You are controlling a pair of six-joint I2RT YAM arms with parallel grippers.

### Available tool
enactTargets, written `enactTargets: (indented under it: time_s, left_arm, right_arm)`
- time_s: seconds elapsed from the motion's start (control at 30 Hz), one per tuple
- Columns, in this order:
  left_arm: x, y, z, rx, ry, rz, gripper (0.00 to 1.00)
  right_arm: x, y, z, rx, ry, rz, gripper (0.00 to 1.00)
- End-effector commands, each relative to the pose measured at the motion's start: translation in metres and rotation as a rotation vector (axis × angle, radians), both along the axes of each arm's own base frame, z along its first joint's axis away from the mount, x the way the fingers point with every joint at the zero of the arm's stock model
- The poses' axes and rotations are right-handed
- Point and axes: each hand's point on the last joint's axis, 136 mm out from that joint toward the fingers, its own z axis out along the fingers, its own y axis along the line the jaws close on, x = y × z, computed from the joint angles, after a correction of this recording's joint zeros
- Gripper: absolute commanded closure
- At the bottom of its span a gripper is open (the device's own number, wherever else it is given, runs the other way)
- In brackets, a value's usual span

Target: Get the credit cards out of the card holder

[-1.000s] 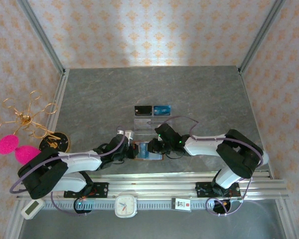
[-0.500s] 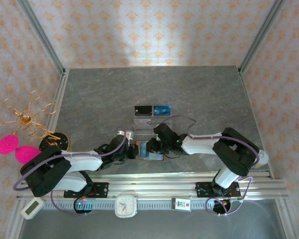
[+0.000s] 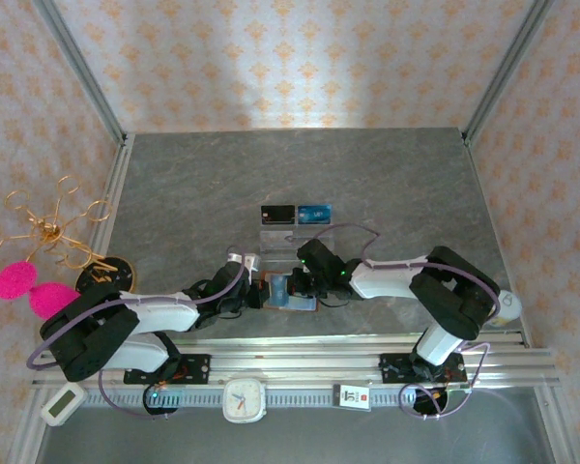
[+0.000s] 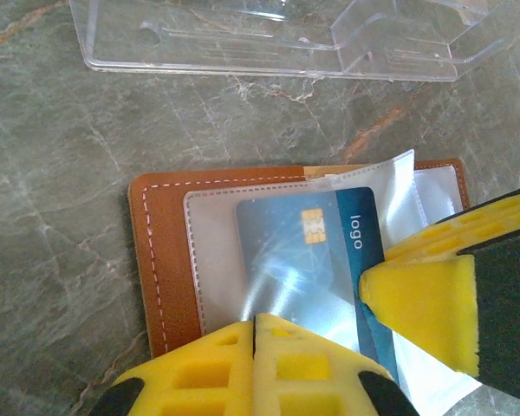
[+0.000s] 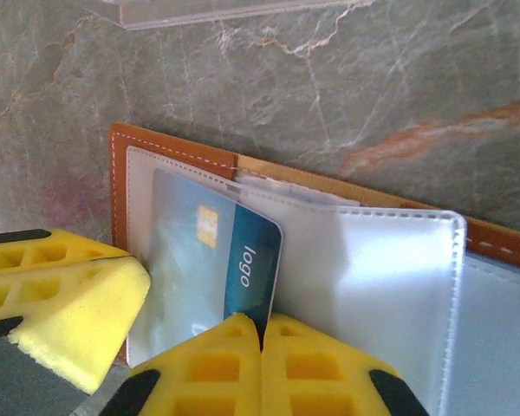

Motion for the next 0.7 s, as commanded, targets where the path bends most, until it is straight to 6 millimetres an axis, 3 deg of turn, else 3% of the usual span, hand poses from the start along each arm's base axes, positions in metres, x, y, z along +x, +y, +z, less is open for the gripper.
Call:
enactTargets:
  time_s: [0.0, 0.07, 0.2, 0.5, 0.67]
  left_arm:
    - [-0.021, 0.01, -0.021, 0.062, 0.081, -0.038, 1.0]
    - [-0.022, 0.009, -0.021, 0.061, 0.083, -0.041, 1.0]
    - [-0.024, 0.01, -0.023, 0.046, 0.091, -0.035, 1.0]
    - [-0.025, 0.005, -0.022, 0.029, 0.091, -0.056, 1.0]
    - [-0.025, 0.003, -0.022, 0.02, 0.091, -0.059, 1.0]
  right_arm:
    - [-0.004, 0.004, 0.011, -0.006, 0.024, 0.014, 1.0]
    - [-0.006, 0.006, 0.009, -0.01, 0.047, 0.019, 1.0]
    - [-0.012, 0.005, 0.005, -0.006, 0.082, 0.02, 0.86]
    - [-0.013, 0.022, 0.029, 0.135, 0.047, 0.064, 0.83]
    - [-0.005, 0.02, 0.039, 0.142, -0.005, 0.039, 0.81]
